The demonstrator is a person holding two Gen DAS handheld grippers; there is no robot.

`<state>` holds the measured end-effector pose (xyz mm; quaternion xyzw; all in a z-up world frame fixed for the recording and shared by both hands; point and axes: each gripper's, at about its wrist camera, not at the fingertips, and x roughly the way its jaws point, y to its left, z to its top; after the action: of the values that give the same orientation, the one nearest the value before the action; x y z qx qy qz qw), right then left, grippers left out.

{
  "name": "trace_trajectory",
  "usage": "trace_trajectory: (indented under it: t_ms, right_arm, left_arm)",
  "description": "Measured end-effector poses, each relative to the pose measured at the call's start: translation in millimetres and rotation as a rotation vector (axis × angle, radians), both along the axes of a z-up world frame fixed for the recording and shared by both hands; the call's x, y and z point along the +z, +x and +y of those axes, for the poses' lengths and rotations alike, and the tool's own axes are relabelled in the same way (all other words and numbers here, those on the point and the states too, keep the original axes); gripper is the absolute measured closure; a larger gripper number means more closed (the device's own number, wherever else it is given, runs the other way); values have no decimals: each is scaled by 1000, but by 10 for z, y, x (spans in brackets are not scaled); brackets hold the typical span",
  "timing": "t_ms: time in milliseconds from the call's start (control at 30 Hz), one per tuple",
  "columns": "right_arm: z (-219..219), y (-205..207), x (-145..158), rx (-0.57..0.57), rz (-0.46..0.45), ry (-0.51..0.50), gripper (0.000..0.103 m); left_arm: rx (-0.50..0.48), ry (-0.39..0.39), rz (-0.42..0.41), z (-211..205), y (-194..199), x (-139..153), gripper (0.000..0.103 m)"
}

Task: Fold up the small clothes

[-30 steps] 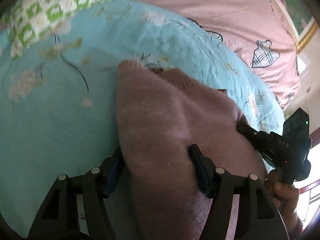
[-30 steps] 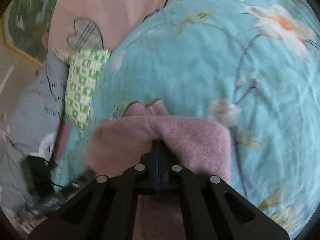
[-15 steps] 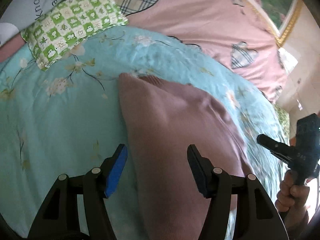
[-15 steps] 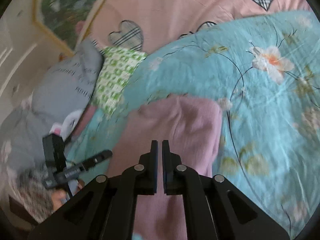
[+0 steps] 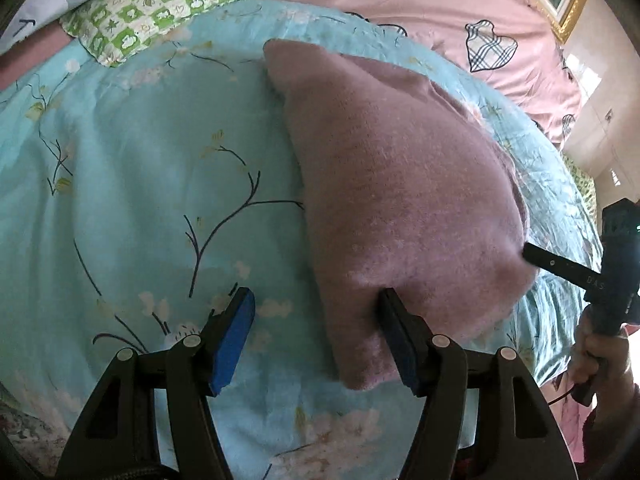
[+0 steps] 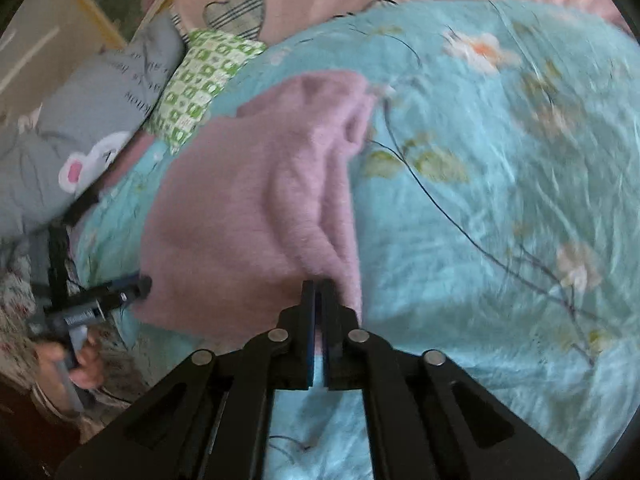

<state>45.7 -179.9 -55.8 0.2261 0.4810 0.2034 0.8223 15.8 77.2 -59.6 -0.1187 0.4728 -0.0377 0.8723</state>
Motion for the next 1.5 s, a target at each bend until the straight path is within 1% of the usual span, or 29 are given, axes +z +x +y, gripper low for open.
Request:
trace_trajectory:
  t_ms: [67, 200, 233, 267, 300, 367, 400, 433, 467, 500, 567, 667, 767, 833, 1067, 1267, 1400, 1500]
  right_arm:
    - [1, -7, -7, -5, -12, -2, 103]
    - [-26, -58, 0, -14, -28, 10, 103]
    - [-28, -101, 51, -14, -35, 12, 102]
    - [-2, -135, 115, -14, -46, 8, 98]
    - [14, -186, 196, -14, -63, -2, 98]
    - [47, -321, 357, -11, -114, -20, 92]
    - [57, -389, 418, -14, -136, -22, 78]
    - [65, -452, 466, -17, -154, -20, 58]
    - [75, -514, 509, -22, -172, -23, 49]
    - [88, -577, 546, -24, -194, -30, 43]
    - [132, -666, 586, -14, -214, -49, 43]
    - [204, -784, 596, -6, -223, -89, 39]
    - [252, -887, 572, 9, -225, -105, 33]
    - [300, -957, 545, 11, -222, -122, 26]
    - [435, -1149, 414, 17, -196, -210, 19]
    - [487, -1205, 377, 19, -199, -244, 15]
    - [499, -1201, 374, 32, -203, -254, 13]
    - [536, -1187, 401, 46, -208, -259, 11]
  left_arm:
    - [-8, 7, -16, 6, -12, -14, 37]
    - [9, -11, -34, 40, -53, 0, 37]
    - [26, -16, -46, 48, -108, 36, 37]
    - [37, -20, -53, 50, -126, 62, 37]
    - [49, -28, -61, 57, -173, 82, 37]
    - [67, -39, -70, 59, -254, 116, 37]
    - [76, -44, -78, 50, -321, 130, 37]
    - [80, -47, -83, 27, -369, 143, 35]
    - [83, -45, -88, 4, -428, 156, 33]
    - [83, -43, -91, -15, -464, 166, 33]
    - [75, -27, -100, -94, -576, 178, 29]
    - [68, 36, -109, -258, -760, 172, 22]
    - [63, 66, -112, -368, -907, 134, 21]
    - [59, 90, -105, -413, -972, 95, 21]
    - [56, 182, -123, -507, -1185, 29, 21]
    - [66, 217, -123, -508, -1214, 6, 20]
    - [74, 273, -146, -550, -1219, 52, 18]
    - [66, 314, -139, -592, -1192, 86, 16]
